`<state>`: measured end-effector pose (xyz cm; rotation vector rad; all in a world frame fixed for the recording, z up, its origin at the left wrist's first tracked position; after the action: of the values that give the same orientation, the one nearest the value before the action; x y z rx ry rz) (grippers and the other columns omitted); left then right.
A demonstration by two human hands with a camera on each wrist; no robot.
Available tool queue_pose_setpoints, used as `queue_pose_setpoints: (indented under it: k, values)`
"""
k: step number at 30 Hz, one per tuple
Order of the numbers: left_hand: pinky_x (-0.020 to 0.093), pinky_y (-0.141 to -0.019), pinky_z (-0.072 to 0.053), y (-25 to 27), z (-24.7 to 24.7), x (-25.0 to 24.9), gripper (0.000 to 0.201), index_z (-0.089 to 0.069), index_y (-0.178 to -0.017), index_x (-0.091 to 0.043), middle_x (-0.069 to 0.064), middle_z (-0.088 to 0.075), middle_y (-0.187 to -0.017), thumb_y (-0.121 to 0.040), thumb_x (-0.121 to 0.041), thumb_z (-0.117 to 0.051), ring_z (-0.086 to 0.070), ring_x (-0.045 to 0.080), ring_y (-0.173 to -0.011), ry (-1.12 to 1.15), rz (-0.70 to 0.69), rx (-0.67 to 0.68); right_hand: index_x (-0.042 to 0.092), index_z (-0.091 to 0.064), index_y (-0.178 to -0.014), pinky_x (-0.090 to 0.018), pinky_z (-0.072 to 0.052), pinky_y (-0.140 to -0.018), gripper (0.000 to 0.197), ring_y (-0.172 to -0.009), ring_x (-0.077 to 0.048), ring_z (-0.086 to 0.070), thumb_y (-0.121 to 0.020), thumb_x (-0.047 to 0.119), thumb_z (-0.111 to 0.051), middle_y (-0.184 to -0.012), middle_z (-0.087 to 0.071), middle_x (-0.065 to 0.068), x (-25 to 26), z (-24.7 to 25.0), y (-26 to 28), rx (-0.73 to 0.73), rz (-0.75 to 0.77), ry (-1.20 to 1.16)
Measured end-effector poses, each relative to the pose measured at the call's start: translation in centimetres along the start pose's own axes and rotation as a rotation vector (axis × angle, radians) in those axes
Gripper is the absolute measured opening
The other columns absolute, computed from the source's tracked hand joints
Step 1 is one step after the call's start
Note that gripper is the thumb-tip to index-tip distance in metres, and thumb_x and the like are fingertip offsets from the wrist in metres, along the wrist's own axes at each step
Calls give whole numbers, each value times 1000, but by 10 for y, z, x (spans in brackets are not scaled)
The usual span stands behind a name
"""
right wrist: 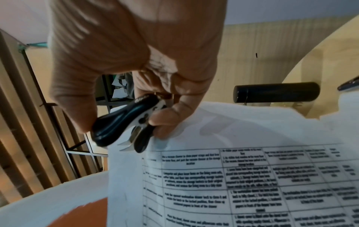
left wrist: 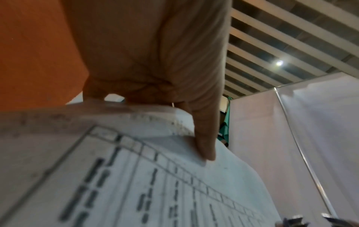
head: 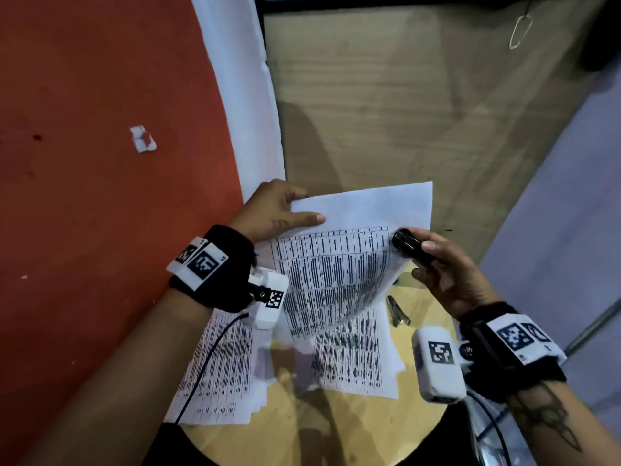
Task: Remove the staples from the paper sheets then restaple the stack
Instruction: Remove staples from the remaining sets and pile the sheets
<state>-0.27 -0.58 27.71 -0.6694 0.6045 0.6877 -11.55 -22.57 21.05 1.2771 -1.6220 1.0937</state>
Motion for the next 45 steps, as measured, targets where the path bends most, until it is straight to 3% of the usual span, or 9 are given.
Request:
queue_pose_setpoints:
  k: [3, 6, 15, 18, 23, 28, 31, 35, 45]
  values:
    - [29, -68, -47, 3, 10, -4, 34, -71, -72, -26, -5, -66, -69, -57, -56, -70, -58, 6, -66, -35, -6, -24, 25, -77, -84, -10, -45, -48, 67, -77, 0, -66, -23, 50, -88, -90, -74, 4, 8, -6, 0, -3, 15, -41]
    - [25, -72, -48, 5, 18, -12, 8, -69, -69, -39, -14, -68, -69, -63, -41, -74, -61, 0, -69, 21, -7, -40, 24, -77, -86, -10, -43, -48, 67, -76, -4, -64, -25, 50, -88, -93, -73, 2, 11, -12, -1, -4, 14, -48]
    - [25, -63, -43, 9, 26, -24, 22, -67, -77, -9, 4, -63, -70, -68, -28, -75, -55, 7, -62, 61, 9, -43, 17, -71, -88, -13, -47, -50, 74, -72, -4, -67, -23, 46, -91, -84, -73, 3, 14, -21, -3, -131, 4, -131]
    - [27, -64, -44, 13, 29, -23, 19, -68, -79, -4, 8, -64, -72, -72, -16, -80, -57, 10, -62, 108, 29, -33, 15, -64, -91, -10, -40, -47, 35, -55, 1, -57, -61, 25, -80, -70, -70, 8, 28, -22, -5, -253, 160, -156]
    - [29, -69, -45, 15, 35, -22, 33, -68, -87, -2, 7, -64, -78, -64, -23, -79, -58, 12, -69, 176, 32, -69, 18, -60, -93, -13, -49, -74, 34, -77, 0, -65, -64, 6, -75, -79, -71, 12, 54, -64, 3, -142, 444, 194]
    - [21, -73, -50, 12, 38, -18, 33, -67, -99, -18, -11, -65, -73, -72, -2, -78, -60, 3, -68, 209, 54, -102, 21, -58, -96, -18, -46, -81, 41, -86, -10, -59, -60, 25, -77, -94, -60, 7, 52, -99, -1, -108, 702, 828]
    - [21, -72, -51, 11, 36, -18, 30, -68, -97, -15, -11, -68, -72, -72, -2, -78, -62, 3, -68, 214, 68, -83, 2, -59, -98, -8, -37, -81, 41, -88, -9, -51, -61, 14, -71, -96, -60, -8, 55, -117, -6, -69, 849, 1033]
    - [22, -80, -49, 9, 34, -18, 35, -69, -101, -8, 0, -70, -87, -68, -6, -81, -63, 4, -78, 212, 38, -97, 8, -63, -98, -34, -49, -66, 38, -89, -24, -55, -65, 26, -64, -102, -63, -7, 57, -136, -10, -35, 987, 1341]
    - [29, -84, -50, 7, 31, -29, 33, -73, -90, -10, 8, -74, -89, -61, -24, -80, -63, 5, -81, 193, -31, -104, 8, -65, -100, -38, -53, -50, 36, -86, -28, -61, -65, 14, -65, -105, -63, -9, 56, -147, -16, 101, 1018, 1386]
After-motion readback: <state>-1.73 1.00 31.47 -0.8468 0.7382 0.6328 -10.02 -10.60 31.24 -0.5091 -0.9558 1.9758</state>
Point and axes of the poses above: each hand's wrist, its own y-axis away from the middle knuckle, its own z-axis out of the back of the hand, x = y × z, the point moved 5 cm from there along -y, towards the middle knuckle
